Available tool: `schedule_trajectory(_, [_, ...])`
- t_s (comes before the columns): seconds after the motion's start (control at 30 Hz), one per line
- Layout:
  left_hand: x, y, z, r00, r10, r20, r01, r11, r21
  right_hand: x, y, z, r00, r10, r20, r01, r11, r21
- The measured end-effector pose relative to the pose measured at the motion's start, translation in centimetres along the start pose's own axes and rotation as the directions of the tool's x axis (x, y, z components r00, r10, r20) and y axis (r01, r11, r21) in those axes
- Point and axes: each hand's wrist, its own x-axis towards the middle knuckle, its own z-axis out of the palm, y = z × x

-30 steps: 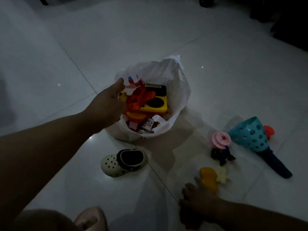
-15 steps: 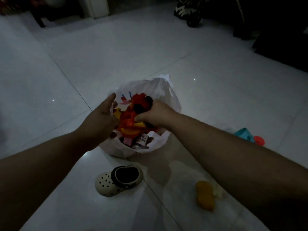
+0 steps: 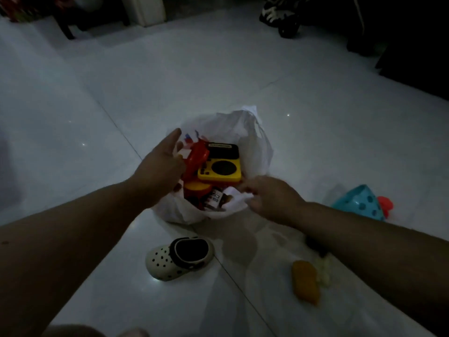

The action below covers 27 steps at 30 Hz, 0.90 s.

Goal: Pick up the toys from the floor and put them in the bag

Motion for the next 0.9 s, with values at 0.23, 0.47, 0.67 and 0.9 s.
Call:
schedule_trajectory(0.23, [-0.1,-0.9,0.2,1.000,-0.004,-0.027,0.002,0.997,-0.074,-10.0,9.5,6.8,0.773,0.228,0.592,0.019,0.924,-0.381])
schedule_trajectory(0.47, [0.3,-1.2,0.3,0.997,-0.027,-0.076,0.018,0.993,-0.117,-13.2,9.9,11.4,0.787,0.167,0.594,0.166,0.870,-0.465])
schedule_trajectory(0.67, [1.0,-0.9,0.4,0.993,-0.039,-0.111,0.024,0.991,-0.133,-11.1,7.4,10.1,0.936,0.106,0.334,-0.068,0.990,-0.125])
schedule_trajectory(0.9, [1.0,0.2,1.1,0.994,-0.069,-0.089,0.052,0.982,-0.183,-0.1,-1.8,1.4,0.914,0.350,-0.204,-0.133,0.734,0.666])
